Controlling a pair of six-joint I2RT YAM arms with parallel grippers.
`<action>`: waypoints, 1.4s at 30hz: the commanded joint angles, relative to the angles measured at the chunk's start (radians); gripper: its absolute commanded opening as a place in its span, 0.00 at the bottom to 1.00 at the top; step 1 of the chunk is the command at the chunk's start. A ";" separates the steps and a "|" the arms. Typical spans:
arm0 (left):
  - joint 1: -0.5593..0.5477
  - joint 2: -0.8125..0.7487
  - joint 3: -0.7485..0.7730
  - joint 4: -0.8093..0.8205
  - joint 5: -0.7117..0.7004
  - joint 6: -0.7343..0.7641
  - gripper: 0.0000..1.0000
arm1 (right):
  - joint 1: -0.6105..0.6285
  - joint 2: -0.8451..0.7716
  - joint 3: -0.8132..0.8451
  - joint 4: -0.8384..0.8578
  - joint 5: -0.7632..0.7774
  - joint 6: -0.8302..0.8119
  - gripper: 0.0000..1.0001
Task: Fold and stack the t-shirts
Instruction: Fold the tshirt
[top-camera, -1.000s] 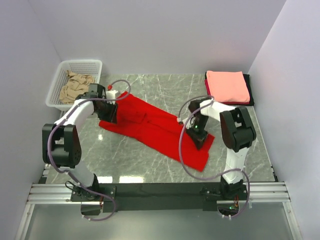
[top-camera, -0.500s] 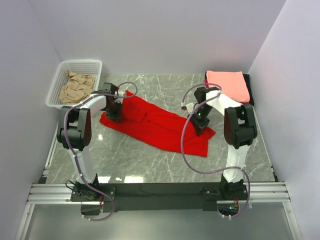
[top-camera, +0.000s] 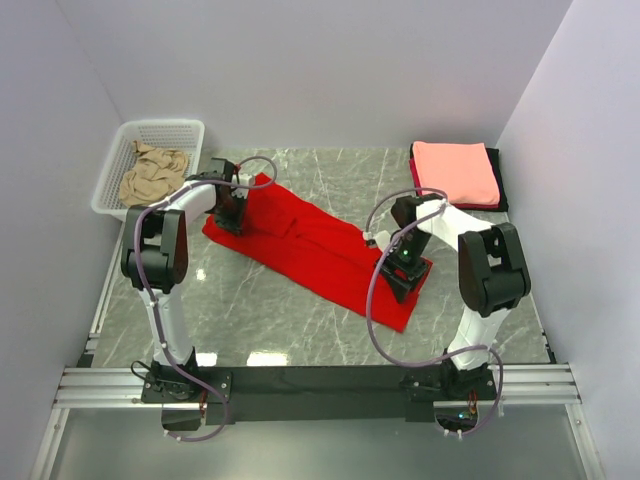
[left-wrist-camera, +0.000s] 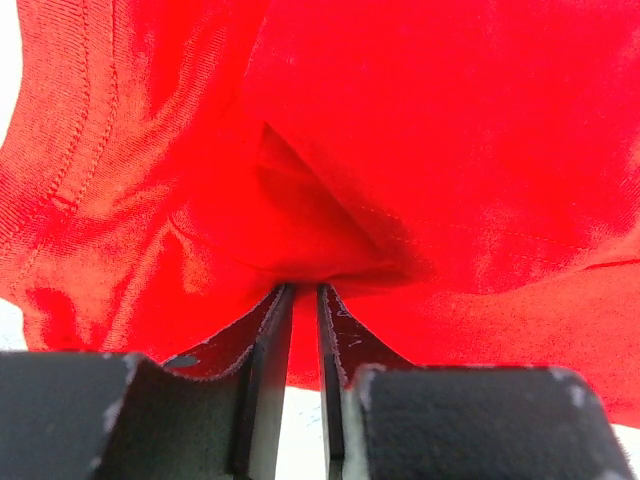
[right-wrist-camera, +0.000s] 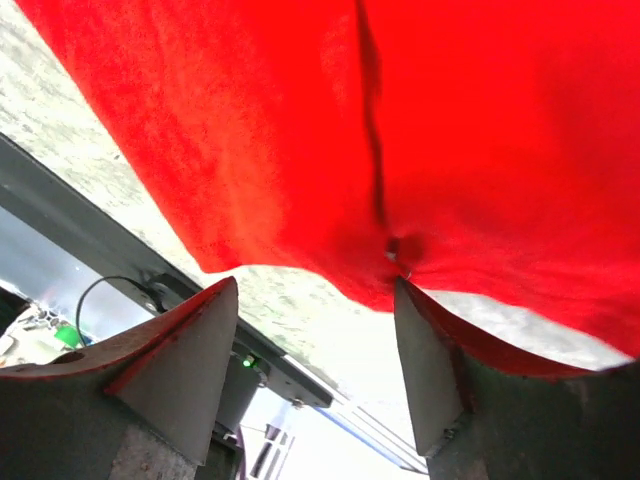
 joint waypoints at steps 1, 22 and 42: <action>0.019 0.002 -0.030 0.001 -0.029 0.032 0.23 | 0.009 -0.056 -0.029 0.044 0.040 0.025 0.72; -0.020 0.339 0.512 0.054 -0.059 0.221 0.41 | -0.037 0.087 0.278 0.101 0.003 0.093 0.36; 0.026 -0.023 0.266 0.146 0.153 0.043 0.58 | 0.236 0.072 -0.057 0.193 -0.148 0.203 0.09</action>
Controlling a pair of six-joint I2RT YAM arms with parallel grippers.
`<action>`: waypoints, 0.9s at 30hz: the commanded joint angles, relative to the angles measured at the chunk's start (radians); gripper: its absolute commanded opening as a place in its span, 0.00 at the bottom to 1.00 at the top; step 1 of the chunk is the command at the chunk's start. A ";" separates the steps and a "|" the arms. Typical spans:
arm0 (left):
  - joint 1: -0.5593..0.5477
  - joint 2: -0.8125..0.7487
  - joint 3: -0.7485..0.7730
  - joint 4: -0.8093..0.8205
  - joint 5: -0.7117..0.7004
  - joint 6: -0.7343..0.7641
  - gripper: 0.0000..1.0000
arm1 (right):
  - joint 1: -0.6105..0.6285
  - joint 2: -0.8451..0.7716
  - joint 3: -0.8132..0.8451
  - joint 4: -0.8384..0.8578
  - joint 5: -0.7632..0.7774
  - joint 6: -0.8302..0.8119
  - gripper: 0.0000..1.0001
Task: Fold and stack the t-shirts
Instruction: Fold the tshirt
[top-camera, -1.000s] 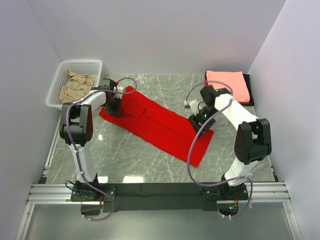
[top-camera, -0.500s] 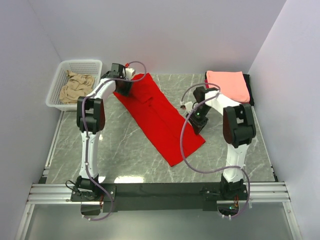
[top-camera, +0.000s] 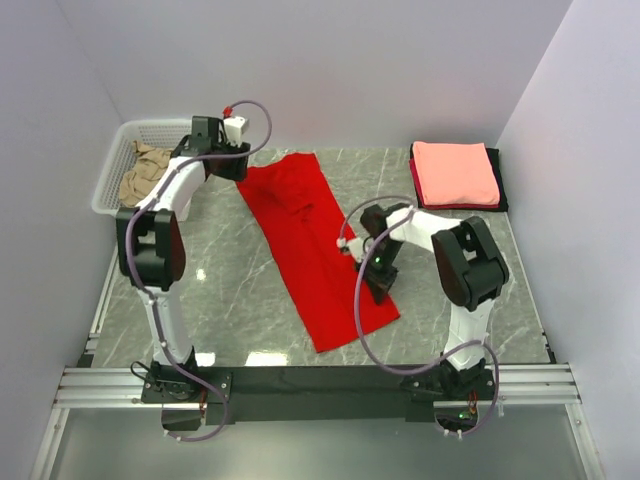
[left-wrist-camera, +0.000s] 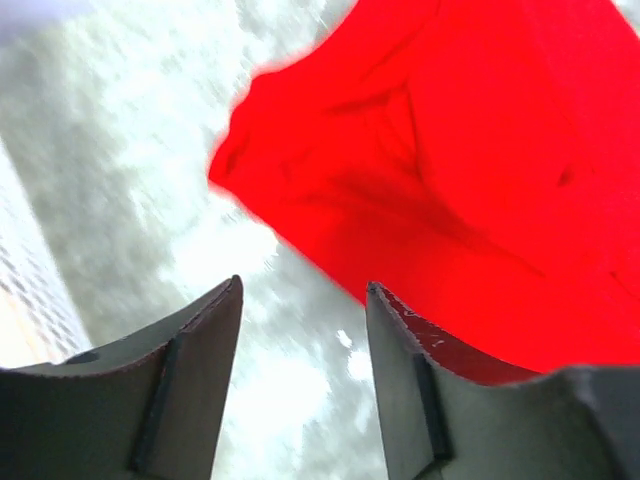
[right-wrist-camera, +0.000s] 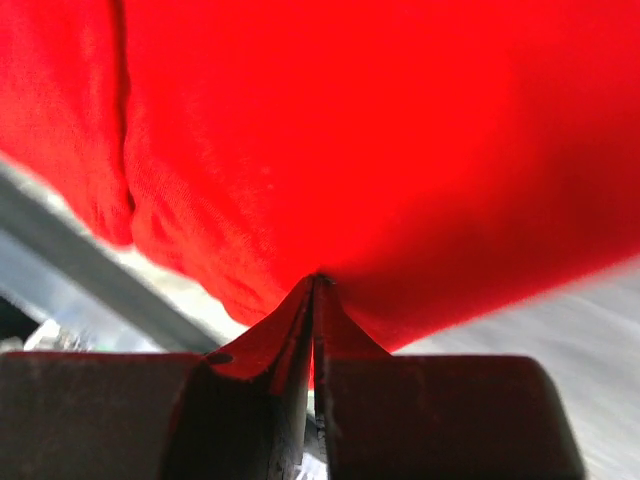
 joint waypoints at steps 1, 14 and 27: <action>-0.012 -0.094 -0.138 -0.011 0.080 -0.072 0.57 | 0.094 -0.035 -0.076 0.021 -0.116 0.020 0.09; -0.149 0.028 -0.170 -0.076 0.042 -0.145 0.50 | 0.034 -0.192 -0.018 -0.040 -0.239 -0.060 0.36; -0.152 0.422 0.385 -0.225 -0.043 -0.016 0.56 | -0.104 -0.071 0.123 -0.077 -0.196 -0.098 0.36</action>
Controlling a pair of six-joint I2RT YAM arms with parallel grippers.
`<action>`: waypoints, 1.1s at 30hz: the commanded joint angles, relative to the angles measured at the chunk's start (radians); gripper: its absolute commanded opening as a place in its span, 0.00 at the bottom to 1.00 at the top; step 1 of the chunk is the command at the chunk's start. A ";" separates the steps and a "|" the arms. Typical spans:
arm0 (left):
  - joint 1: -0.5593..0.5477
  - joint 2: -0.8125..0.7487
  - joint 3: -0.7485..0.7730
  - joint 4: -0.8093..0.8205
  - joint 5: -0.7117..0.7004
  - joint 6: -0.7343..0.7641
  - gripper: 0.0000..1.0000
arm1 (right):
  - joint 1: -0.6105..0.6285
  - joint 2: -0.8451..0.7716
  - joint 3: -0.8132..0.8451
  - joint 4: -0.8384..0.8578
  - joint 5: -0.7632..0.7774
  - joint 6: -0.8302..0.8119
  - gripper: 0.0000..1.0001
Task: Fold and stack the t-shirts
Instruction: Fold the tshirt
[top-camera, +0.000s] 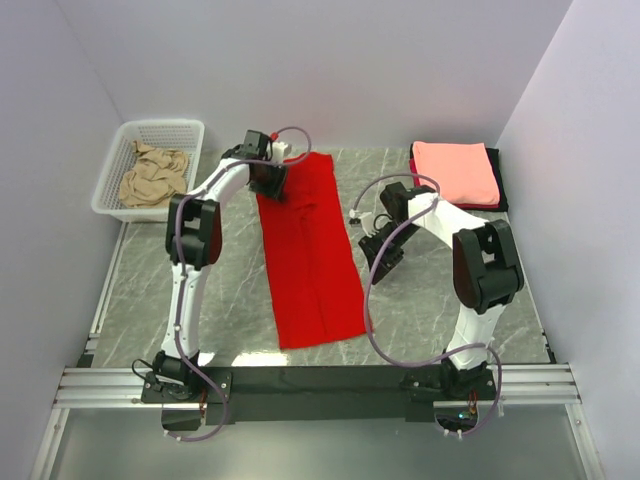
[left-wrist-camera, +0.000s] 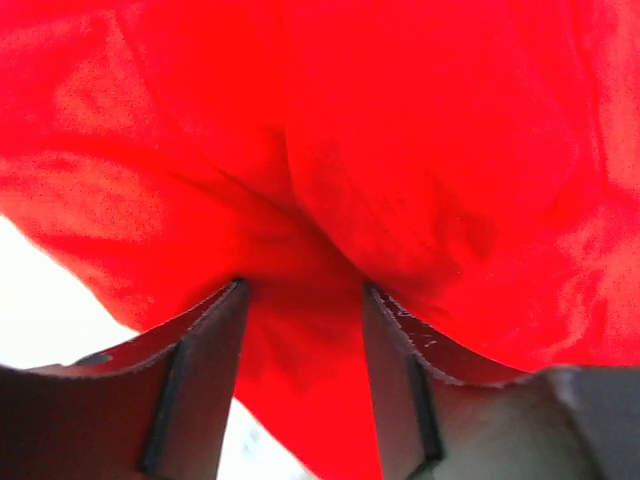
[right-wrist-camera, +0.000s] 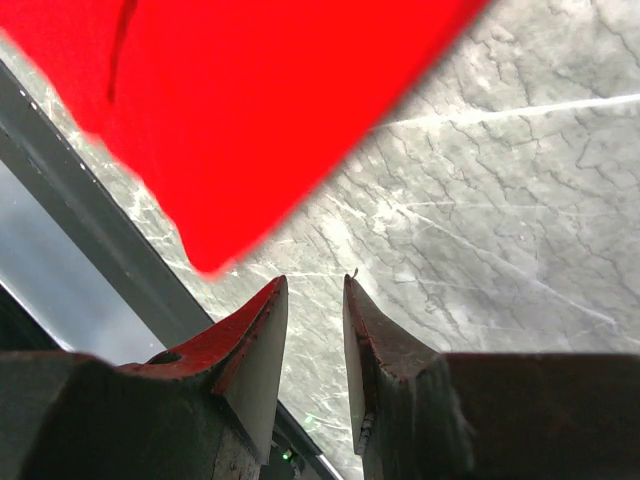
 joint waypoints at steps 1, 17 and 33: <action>0.002 0.117 0.190 -0.046 -0.063 0.085 0.57 | 0.006 0.018 0.050 -0.034 -0.006 -0.024 0.36; 0.111 -0.268 -0.129 0.484 0.340 0.002 0.79 | 0.133 -0.112 -0.004 0.185 0.000 0.109 0.45; 0.160 -1.255 -1.124 0.226 0.554 0.457 0.76 | 0.371 -0.104 -0.165 0.331 0.200 0.046 0.29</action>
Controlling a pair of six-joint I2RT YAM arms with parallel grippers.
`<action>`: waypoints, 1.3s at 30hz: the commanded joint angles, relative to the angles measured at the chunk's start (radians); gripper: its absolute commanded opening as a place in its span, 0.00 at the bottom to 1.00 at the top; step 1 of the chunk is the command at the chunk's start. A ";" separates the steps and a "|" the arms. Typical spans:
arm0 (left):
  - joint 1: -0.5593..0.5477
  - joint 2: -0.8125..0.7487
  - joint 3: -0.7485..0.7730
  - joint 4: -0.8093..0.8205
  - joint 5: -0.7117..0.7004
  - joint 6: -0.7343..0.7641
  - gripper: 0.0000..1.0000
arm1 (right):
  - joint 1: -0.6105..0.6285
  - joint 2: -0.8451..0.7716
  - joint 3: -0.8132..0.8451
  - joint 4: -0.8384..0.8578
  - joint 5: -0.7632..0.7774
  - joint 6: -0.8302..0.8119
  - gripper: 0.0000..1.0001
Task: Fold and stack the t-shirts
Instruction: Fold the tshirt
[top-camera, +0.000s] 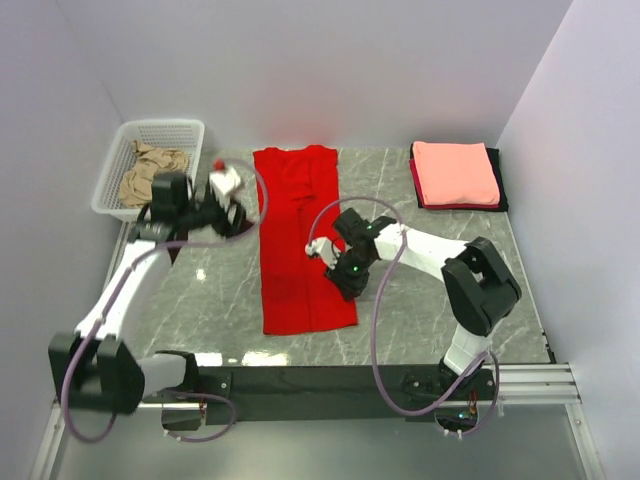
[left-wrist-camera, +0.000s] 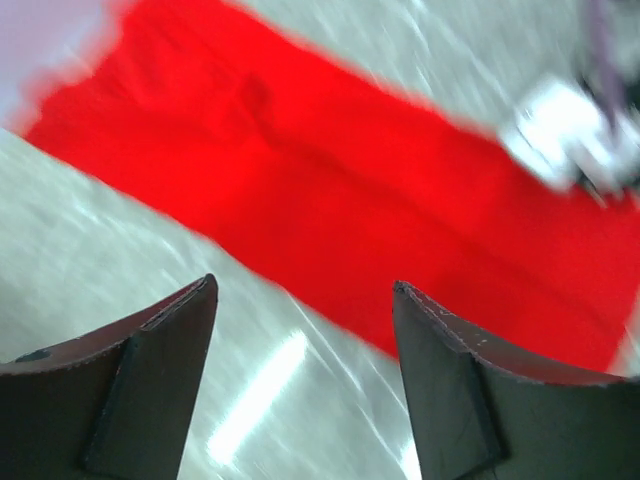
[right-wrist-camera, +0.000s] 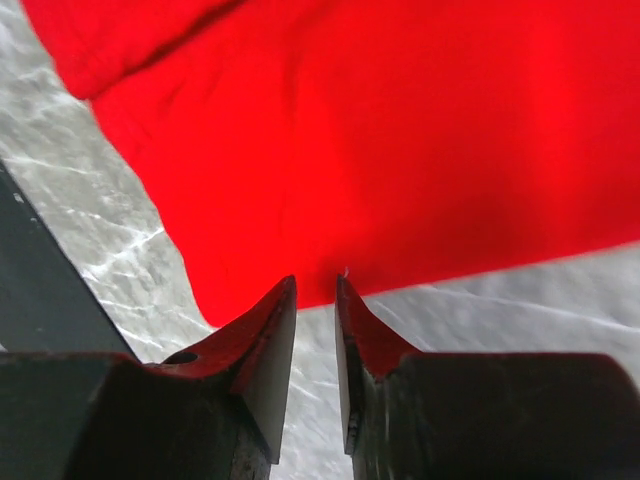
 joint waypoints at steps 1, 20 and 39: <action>0.006 -0.122 -0.138 -0.168 0.070 0.181 0.75 | 0.047 0.013 -0.036 0.047 0.050 0.040 0.29; -0.081 -0.411 -0.442 -0.722 0.091 0.976 0.69 | 0.187 -0.367 -0.239 0.113 0.145 -0.008 0.60; -0.480 -0.271 -0.577 -0.291 -0.073 0.744 0.55 | 0.285 -0.556 -0.552 0.406 0.200 -0.449 0.61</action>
